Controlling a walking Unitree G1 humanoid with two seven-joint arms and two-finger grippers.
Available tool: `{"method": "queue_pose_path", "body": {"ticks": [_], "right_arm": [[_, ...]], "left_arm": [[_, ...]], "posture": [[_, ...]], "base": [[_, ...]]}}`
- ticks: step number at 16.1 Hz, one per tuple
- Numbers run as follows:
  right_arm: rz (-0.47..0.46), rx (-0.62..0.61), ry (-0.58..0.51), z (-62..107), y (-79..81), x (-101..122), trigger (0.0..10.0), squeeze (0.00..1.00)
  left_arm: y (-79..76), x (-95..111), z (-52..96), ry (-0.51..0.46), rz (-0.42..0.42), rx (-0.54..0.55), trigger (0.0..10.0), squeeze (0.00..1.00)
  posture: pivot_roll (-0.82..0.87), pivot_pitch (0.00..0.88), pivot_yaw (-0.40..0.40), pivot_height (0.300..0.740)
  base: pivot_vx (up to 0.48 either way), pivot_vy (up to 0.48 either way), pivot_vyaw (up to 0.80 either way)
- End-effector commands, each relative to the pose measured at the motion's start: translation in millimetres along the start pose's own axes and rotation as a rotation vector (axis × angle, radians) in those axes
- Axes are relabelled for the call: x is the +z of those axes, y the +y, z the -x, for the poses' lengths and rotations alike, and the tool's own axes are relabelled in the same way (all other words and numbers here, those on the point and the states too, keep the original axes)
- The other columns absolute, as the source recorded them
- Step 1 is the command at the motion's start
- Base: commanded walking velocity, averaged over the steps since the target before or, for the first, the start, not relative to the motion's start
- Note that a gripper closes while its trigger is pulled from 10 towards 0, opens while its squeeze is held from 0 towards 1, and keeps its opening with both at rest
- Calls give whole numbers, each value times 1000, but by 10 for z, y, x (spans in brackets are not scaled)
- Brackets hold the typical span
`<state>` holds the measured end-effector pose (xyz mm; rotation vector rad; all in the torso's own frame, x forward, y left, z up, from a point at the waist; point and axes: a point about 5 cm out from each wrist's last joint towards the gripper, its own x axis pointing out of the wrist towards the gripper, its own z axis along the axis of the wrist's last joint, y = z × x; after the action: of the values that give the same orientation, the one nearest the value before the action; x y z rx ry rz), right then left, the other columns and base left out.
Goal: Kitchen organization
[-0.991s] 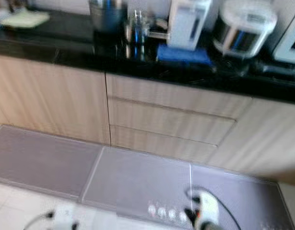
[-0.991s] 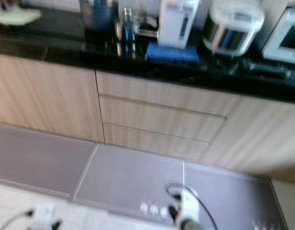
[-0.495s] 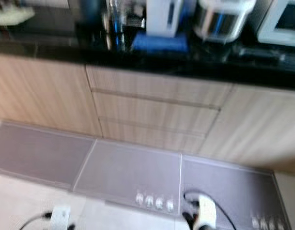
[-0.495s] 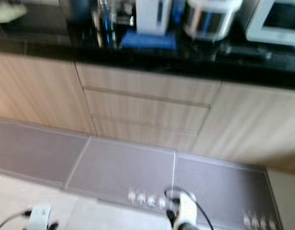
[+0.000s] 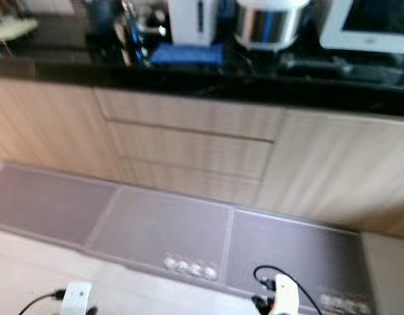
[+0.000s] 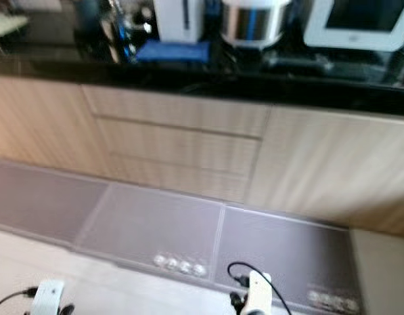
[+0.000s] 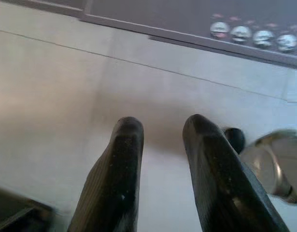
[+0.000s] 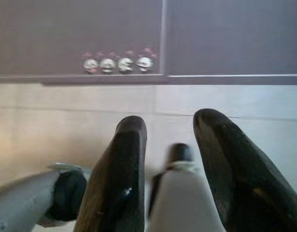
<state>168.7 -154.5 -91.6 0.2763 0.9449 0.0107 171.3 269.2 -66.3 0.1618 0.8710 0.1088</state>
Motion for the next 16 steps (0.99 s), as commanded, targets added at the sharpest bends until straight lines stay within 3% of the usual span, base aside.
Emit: {"method": "queue_pose_path", "body": {"ticks": [1, 5, 11, 13, 16], "right_arm": [[4, 17, 1, -12, 55, 4, 10000, 0], [7, -26, -9, 3, -67, 54, 10000, 0], [27, -44, -16, 10, -115, 81, 10000, 0], [13, -116, -35, 67, -365, 154, 10000, 0], [-1, -144, -64, 83, -442, 221, 10000, 0]], "left_arm": [[-32, -54, 6, 29, -26, -10, 10000, 0], [-147, -77, -1, 35, -22, -43, 10000, 0], [-180, -42, -13, 22, -2, -57, 10000, 0], [-353, 66, -55, -1, 19, -120, 10000, 0], [-466, 35, -51, 15, -13, -169, 10000, 0]], "posture": [[73, 80, 1, 740], [52, 87, -9, 740], [47, 87, -17, 740], [-38, 54, -17, 740], [-92, 39, 23, 740]], "base": [[0, -364, 0], [0, -365, -781], [0, -339, -781], [0, 0, -775], [0, 0, -769]]}}
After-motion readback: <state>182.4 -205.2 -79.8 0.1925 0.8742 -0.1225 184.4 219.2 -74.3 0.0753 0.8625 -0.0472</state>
